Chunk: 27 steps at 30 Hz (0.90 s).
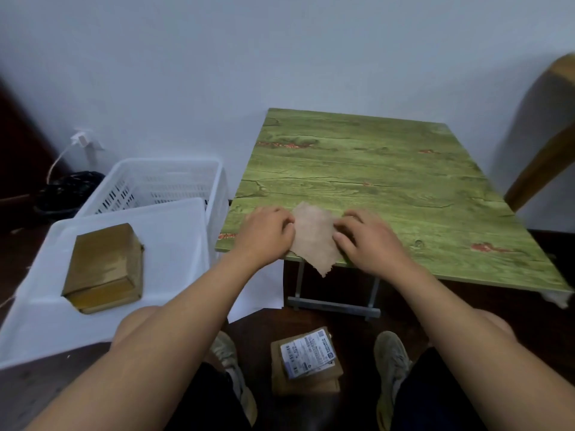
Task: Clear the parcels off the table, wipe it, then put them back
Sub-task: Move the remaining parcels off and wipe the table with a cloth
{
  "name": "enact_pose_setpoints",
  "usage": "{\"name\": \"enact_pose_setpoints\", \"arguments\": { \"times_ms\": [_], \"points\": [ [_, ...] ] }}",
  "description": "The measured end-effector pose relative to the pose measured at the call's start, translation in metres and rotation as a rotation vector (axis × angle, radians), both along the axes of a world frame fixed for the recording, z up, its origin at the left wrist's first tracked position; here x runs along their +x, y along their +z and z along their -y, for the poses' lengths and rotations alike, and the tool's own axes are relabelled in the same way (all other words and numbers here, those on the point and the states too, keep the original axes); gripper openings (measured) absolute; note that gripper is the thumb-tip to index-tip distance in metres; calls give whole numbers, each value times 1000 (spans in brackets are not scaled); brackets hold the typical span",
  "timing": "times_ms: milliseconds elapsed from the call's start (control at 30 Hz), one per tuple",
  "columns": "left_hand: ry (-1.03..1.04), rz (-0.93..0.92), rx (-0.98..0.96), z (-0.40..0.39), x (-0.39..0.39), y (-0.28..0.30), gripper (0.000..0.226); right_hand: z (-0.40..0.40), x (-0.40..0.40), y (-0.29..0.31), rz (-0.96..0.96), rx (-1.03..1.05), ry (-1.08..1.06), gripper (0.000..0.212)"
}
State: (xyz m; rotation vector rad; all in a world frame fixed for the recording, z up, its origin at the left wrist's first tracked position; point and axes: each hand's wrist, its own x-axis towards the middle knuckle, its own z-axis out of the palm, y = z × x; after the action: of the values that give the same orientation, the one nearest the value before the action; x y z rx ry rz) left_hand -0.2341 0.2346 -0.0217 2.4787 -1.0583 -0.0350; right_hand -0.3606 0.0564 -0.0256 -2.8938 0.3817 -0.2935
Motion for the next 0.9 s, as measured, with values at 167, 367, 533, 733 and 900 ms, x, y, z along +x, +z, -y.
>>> {"name": "enact_pose_setpoints", "arguments": {
  "times_ms": [167,367,533,733,900],
  "points": [
    [-60,124,11,22,-25,7,37,6,11,1,36,111,-146,31],
    [-147,153,199,27,-42,-1,65,5,23,6,-41,141,-199,10],
    [-78,104,153,14,-24,-3,54,-9,17,16,-173,30,-44,52],
    [-111,131,167,10,-12,10,23,-37,18,14,-406,-25,134,83],
    [-95,-244,-129,-34,0,27,24,-63,36,31,-222,148,242,20]
  ]
}}
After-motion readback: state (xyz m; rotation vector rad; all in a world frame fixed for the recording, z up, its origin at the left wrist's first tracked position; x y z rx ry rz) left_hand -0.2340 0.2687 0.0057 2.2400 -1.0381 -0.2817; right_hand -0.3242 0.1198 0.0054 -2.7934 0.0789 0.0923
